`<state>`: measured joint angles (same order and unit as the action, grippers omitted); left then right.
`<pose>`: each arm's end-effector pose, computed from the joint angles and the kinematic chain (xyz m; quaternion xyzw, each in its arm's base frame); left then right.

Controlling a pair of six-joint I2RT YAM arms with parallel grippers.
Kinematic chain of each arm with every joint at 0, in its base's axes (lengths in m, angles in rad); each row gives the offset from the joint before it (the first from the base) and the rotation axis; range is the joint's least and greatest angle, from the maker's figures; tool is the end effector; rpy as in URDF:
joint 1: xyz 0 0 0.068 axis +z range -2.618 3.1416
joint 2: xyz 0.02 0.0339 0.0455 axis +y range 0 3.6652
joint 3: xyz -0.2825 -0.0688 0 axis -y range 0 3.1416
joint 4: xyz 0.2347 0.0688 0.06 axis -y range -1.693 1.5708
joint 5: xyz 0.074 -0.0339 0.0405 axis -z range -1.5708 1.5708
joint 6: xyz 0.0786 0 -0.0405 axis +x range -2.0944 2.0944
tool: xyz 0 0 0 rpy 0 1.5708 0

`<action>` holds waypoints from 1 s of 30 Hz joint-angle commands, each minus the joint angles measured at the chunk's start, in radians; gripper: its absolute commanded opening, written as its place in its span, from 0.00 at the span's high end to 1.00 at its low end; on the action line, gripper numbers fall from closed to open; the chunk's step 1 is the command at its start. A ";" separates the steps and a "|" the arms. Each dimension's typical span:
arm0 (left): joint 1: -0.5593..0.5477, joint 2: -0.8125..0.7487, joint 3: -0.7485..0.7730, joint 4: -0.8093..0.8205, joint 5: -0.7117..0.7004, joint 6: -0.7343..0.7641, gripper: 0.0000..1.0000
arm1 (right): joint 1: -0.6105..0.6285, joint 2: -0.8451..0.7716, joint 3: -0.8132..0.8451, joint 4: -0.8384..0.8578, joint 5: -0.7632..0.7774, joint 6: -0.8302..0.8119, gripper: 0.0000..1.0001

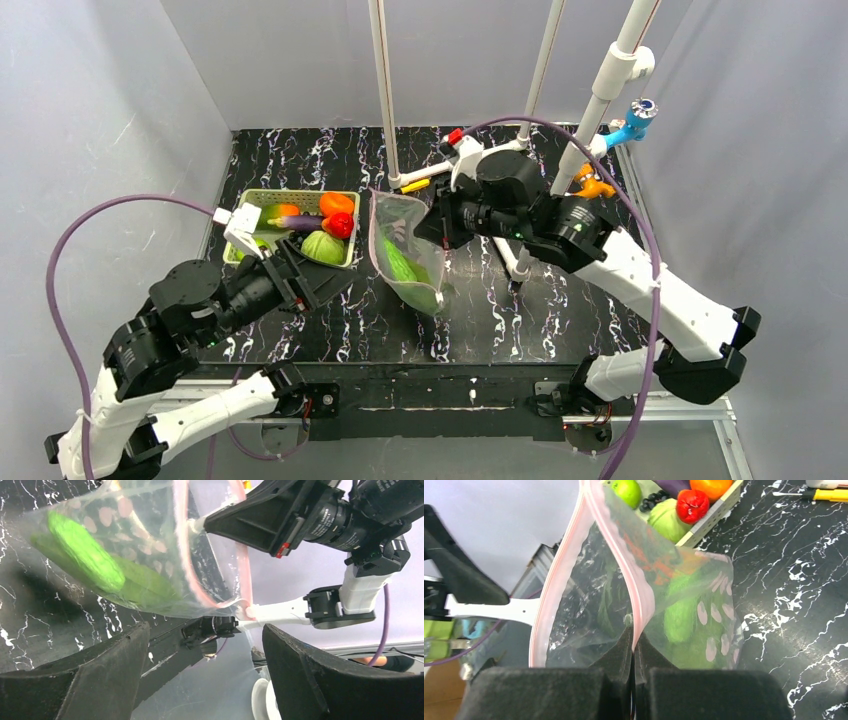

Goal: Place the food in the zip-top bag and seal the zipper
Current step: Pick up the fake vegetable from the bin.

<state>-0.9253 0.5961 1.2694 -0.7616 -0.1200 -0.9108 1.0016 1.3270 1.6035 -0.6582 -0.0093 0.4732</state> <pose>0.0579 -0.0612 0.4520 -0.0351 0.7366 -0.5086 0.4445 0.1626 0.2555 0.4526 -0.2188 0.7990 0.3795 0.4120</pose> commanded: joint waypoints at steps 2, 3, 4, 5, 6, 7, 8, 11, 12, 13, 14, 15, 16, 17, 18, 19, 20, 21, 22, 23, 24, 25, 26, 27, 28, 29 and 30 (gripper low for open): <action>-0.004 0.051 0.085 -0.071 0.026 -0.001 0.17 | 0.002 -0.044 0.138 -0.070 -0.042 0.040 0.99; -0.004 0.066 0.088 -0.088 0.020 0.000 0.18 | 0.002 -0.037 0.149 -0.103 -0.018 0.045 0.99; -0.004 0.066 0.084 -0.091 0.008 -0.005 0.18 | 0.002 -0.024 0.149 -0.117 0.017 0.044 0.99; -0.004 0.061 0.072 -0.087 -0.009 -0.008 0.17 | 0.000 -0.003 0.134 -0.119 0.050 0.034 0.99; -0.005 0.048 0.056 -0.078 -0.029 -0.013 0.16 | -0.009 0.019 0.106 -0.108 0.074 0.026 0.99; -0.004 0.037 0.038 -0.072 -0.050 -0.019 0.15 | -0.021 0.051 0.060 -0.089 0.081 0.018 0.99; -0.004 0.027 0.026 -0.068 -0.068 -0.022 0.13 | -0.031 0.090 0.020 -0.074 0.085 0.011 0.99; -0.004 0.026 0.012 -0.114 -0.137 -0.024 0.11 | -0.041 0.223 0.023 -0.092 0.101 -0.024 0.99; -0.004 0.034 0.013 -0.136 -0.163 -0.024 0.11 | -0.041 0.263 0.054 -0.117 0.102 -0.035 0.99; -0.004 0.050 0.016 -0.159 -0.177 -0.018 0.11 | -0.041 0.290 0.097 -0.149 0.107 -0.046 0.99; -0.004 0.071 0.026 -0.185 -0.188 -0.013 0.10 | -0.040 0.302 0.138 -0.183 0.120 -0.056 0.99; -0.004 0.095 0.043 -0.216 -0.199 -0.004 0.10 | -0.038 0.297 0.169 -0.200 0.132 -0.063 0.99; -0.004 0.122 0.060 -0.246 -0.210 0.005 0.09 | -0.035 0.276 0.185 -0.200 0.136 -0.072 0.99; -0.004 0.147 0.078 -0.272 -0.224 0.015 0.09 | -0.034 0.246 0.190 -0.186 0.131 -0.077 0.99; -0.004 0.169 0.097 -0.295 -0.239 0.024 0.08 | -0.034 0.210 0.193 -0.174 0.120 -0.077 0.99; -0.004 0.186 0.107 -0.306 -0.251 0.037 0.07 | -0.035 0.177 0.197 -0.167 0.107 -0.076 0.99; -0.004 0.201 0.116 -0.308 -0.261 0.052 0.06 | -0.034 0.141 0.195 -0.161 0.095 -0.071 0.99; -0.005 0.217 0.123 -0.311 -0.272 0.064 0.05 | -0.034 0.099 0.189 -0.153 0.089 -0.066 0.99; -0.004 0.226 0.132 -0.311 -0.284 0.074 0.04 | -0.035 0.075 0.179 -0.150 0.087 -0.063 0.99; -0.003 0.235 0.139 -0.312 -0.295 0.083 0.02 | -0.035 0.053 0.165 -0.146 0.086 -0.061 0.99; -0.003 0.244 0.147 -0.315 -0.306 0.091 0.02 | -0.035 0.035 0.150 -0.143 0.092 -0.059 0.99; 0.000 0.252 0.158 -0.321 -0.324 0.098 0.02 | -0.035 0.019 0.129 -0.137 0.101 -0.059 0.99; 0.005 0.263 0.164 -0.331 -0.338 0.103 0.02 | -0.035 0.004 0.103 -0.125 0.109 -0.059 0.99; 0.012 0.272 0.169 -0.337 -0.346 0.110 0.02 | -0.035 -0.007 0.078 -0.111 0.115 -0.059 0.99; 0.028 0.281 0.170 -0.342 -0.345 0.119 0.02 | -0.035 -0.015 0.050 -0.102 0.120 -0.059 0.99; 0.056 0.291 0.169 -0.345 -0.327 0.129 0.02 | -0.035 -0.018 0.034 -0.093 0.128 -0.059 0.99; 0.097 0.301 0.160 -0.344 -0.294 0.141 0.02 | -0.035 -0.021 0.022 -0.086 0.133 -0.060 0.99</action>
<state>-0.9077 0.8780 1.4025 -1.0607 -0.3916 -0.8272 0.9646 1.2839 1.6962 -0.7952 0.0914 0.4198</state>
